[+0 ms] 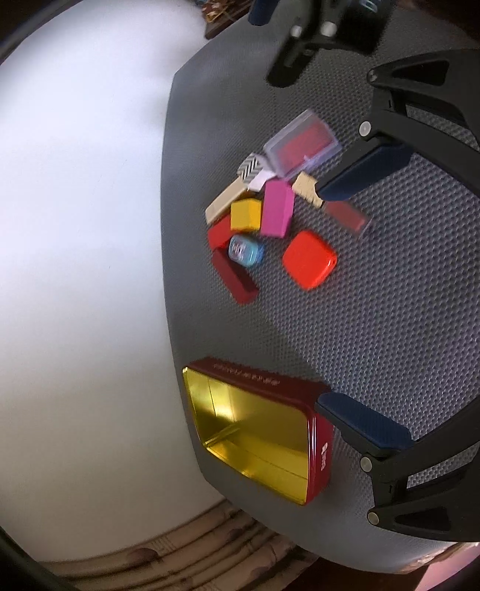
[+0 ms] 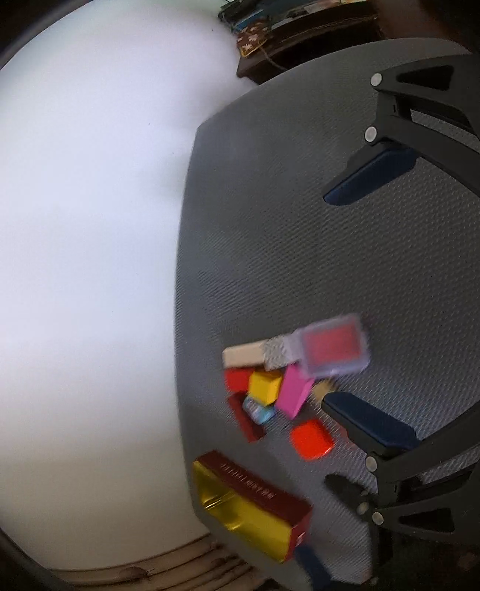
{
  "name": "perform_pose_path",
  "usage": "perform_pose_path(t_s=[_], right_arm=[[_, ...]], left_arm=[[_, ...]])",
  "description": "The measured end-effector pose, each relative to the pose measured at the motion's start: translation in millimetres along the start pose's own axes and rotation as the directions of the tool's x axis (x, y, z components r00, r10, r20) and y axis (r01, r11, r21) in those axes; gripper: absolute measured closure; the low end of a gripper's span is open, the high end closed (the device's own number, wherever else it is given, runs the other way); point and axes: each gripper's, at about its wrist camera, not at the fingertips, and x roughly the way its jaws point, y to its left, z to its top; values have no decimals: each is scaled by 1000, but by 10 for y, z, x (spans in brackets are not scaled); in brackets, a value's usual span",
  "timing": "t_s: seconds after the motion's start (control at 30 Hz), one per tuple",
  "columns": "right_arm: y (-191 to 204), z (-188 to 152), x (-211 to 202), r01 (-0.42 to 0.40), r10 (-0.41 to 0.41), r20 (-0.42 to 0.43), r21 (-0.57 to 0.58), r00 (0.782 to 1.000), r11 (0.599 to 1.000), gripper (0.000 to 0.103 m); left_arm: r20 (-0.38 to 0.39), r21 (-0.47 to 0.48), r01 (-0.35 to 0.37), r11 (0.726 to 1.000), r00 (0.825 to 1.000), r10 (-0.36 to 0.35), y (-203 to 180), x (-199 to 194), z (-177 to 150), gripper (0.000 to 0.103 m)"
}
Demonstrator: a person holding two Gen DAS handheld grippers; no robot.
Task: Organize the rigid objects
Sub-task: 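Move both tools toward the cluster of objects beside the red tin, then grasp the red-and-cream tube with the left tool and drop it into the tin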
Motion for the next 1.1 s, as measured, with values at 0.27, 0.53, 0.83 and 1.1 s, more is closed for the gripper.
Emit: perform_pose_path(t_s=[0.27,0.53,0.83,1.1], right_arm=[[406,99,-118,2,-1,16,-56,1000,998,0],[707,79,-241,40,-39,16,-110,999,993,0],[740,68,-153,48,-49,-6,-125,999,991,0],[620,-57,47,7,-9,-17,-87,1000,996,0]], left_arm=[[22,-26,-5,1000,1000,6,407,-111,-195,0],[14,-24,29,999,999,-28,592,-139,-354,0],[-28,-26,39,999,999,-39,588,17,-390,0],[-60,34,49,998,997,-47,405,116,-412,0]])
